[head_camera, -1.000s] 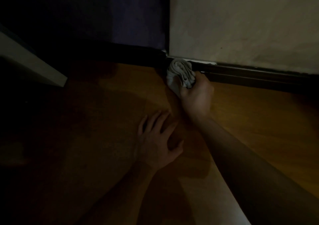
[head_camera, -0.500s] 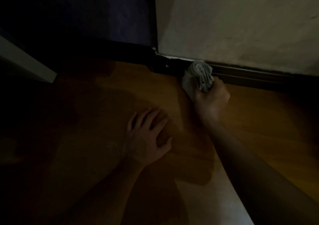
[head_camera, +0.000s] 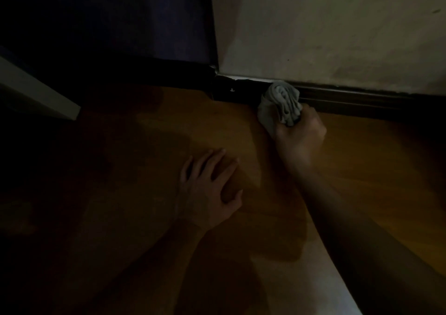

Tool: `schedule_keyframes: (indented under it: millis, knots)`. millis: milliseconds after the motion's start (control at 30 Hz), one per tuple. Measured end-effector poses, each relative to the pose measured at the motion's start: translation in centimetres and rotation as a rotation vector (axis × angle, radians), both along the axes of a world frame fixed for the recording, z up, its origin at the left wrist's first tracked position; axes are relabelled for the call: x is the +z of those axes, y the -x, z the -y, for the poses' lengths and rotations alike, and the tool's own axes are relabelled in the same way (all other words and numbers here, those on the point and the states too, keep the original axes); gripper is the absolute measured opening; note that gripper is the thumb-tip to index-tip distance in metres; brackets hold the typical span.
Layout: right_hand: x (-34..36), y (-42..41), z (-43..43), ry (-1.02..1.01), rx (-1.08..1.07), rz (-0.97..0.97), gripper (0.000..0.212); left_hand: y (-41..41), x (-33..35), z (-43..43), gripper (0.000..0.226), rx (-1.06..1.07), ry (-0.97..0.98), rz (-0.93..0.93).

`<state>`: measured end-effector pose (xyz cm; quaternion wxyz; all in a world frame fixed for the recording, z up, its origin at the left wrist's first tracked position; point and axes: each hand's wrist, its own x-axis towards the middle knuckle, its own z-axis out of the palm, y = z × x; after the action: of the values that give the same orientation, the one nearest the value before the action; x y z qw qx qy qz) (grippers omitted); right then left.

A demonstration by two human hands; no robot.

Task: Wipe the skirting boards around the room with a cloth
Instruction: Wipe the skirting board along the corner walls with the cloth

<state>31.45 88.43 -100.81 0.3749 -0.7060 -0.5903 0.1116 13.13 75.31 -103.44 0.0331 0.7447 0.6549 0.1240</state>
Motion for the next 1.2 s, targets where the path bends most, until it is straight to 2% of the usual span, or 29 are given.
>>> schedule_keyframes:
  millis: [67, 233, 367, 533, 700, 867, 967, 1100, 1200]
  knots:
    - [0.4, 0.6, 0.2, 0.005, -0.002, -0.029, 0.019, -0.1, 0.1, 0.0, 0.065, -0.001, 0.009, -0.002]
    - [1.0, 4.1, -0.4, 0.071, 0.177, -0.055, 0.020, -0.1, 0.1, 0.0, 0.064, -0.001, 0.004, 0.004]
    - [0.5, 1.3, -0.1, 0.057, 0.064, -0.036, 0.021, -0.1, -0.1, 0.1, 0.065, -0.003, -0.012, 0.002]
    - [0.0, -3.4, 0.6, 0.022, -0.135, -0.106, 0.035, -0.1, -0.4, 0.0, 0.064, -0.001, 0.007, 0.003]
    - [0.3, -2.7, 0.2, 0.046, -0.062, -0.059, 0.029, 0.1, -0.5, 0.0, 0.065, -0.006, 0.025, -0.033]
    - [0.3, -3.3, 0.6, 0.020, -0.142, -0.076, 0.029, 0.0, -0.5, 0.0, 0.065, -0.006, 0.005, -0.029]
    - [0.4, -2.8, 0.5, 0.043, -0.100, -0.040, 0.030, 0.0, -0.5, 0.0, 0.065, -0.002, 0.006, -0.028]
    - [0.6, -2.8, 0.6, 0.037, -0.145, -0.098, 0.028, -0.1, -0.3, -0.1, 0.065, 0.005, -0.001, -0.030]
    - [0.7, -1.2, 0.5, 0.056, -0.047, -0.035, 0.025, -0.1, -0.3, 0.0, 0.064, 0.001, 0.007, -0.036]
